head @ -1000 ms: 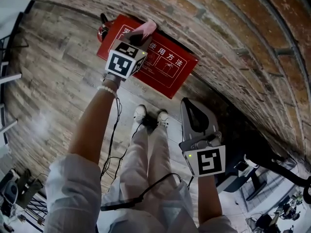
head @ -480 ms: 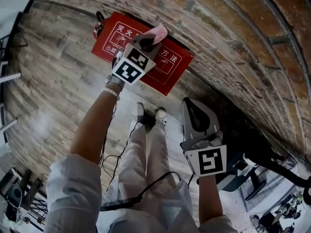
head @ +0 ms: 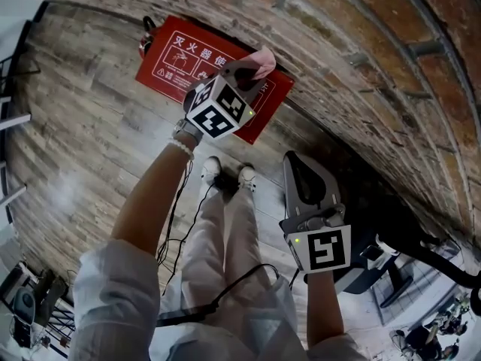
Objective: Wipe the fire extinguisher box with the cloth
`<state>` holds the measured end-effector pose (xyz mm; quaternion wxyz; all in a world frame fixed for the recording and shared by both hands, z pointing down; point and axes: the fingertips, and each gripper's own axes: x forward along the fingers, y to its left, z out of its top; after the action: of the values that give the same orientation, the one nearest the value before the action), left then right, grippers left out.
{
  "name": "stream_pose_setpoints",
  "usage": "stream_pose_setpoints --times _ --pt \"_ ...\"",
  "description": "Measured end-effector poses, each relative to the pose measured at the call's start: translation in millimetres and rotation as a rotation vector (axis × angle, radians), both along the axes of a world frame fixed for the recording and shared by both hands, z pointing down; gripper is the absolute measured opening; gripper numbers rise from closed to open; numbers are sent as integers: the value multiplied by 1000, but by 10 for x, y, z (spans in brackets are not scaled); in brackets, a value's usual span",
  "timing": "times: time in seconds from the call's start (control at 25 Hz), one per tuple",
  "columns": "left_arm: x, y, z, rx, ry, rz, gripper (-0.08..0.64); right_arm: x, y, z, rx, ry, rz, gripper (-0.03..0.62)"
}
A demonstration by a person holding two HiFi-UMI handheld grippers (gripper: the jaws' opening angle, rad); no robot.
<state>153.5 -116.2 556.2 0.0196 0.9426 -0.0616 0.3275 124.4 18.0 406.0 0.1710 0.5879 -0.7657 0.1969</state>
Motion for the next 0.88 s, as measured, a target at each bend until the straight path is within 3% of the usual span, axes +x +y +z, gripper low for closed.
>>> stream_pose_setpoints --times 0.52,0.88 --pt "306 608 67 -23 -2 136 11 117 61 16 -5 3 19 9" --pt "285 607 9 -20 22 101 11 198 34 15 -7 14 -4 9"
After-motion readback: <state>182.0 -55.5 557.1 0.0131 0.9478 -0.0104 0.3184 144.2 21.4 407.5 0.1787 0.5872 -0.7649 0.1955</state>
